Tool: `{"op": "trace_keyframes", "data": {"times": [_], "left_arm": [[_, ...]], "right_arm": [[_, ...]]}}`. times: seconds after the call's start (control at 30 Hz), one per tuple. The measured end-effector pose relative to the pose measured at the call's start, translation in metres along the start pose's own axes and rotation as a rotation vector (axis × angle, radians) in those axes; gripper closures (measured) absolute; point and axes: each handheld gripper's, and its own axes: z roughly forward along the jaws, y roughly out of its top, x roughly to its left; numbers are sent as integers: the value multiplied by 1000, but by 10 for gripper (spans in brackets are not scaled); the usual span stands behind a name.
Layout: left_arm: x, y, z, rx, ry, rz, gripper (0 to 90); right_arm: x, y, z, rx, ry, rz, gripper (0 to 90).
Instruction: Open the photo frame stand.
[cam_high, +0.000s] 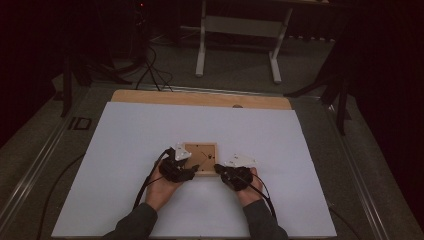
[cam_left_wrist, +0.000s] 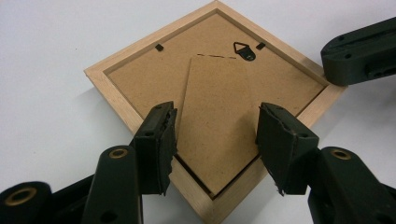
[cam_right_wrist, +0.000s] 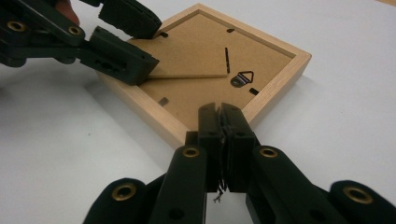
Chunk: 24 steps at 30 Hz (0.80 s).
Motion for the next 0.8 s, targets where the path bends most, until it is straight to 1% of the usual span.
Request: {"op": "trace_keyframes", "data": {"times": [0.17, 0.27, 0.33, 0.5, 0.7, 0.8], "left_arm": [[-1, 3, 3, 21, -2, 5, 484], [-1, 8, 5, 50, 4, 3, 480], [-1, 10, 5, 67, -1, 11, 497], [0, 12, 5, 74, -5, 21, 510], [1, 15, 4, 83, -14, 18, 511], [1, 18, 3, 90, -8, 27, 511]], "right_arm": [[0, 0, 0, 1, 3, 1, 872], [0, 0, 0, 1, 3, 1, 872], [0, 0, 0, -1, 1, -3, 873], [0, 0, 0, 1, 1, -2, 880], [-1, 0, 0, -1, 3, -1, 882], [-1, 0, 0, -1, 3, -2, 882]]}}
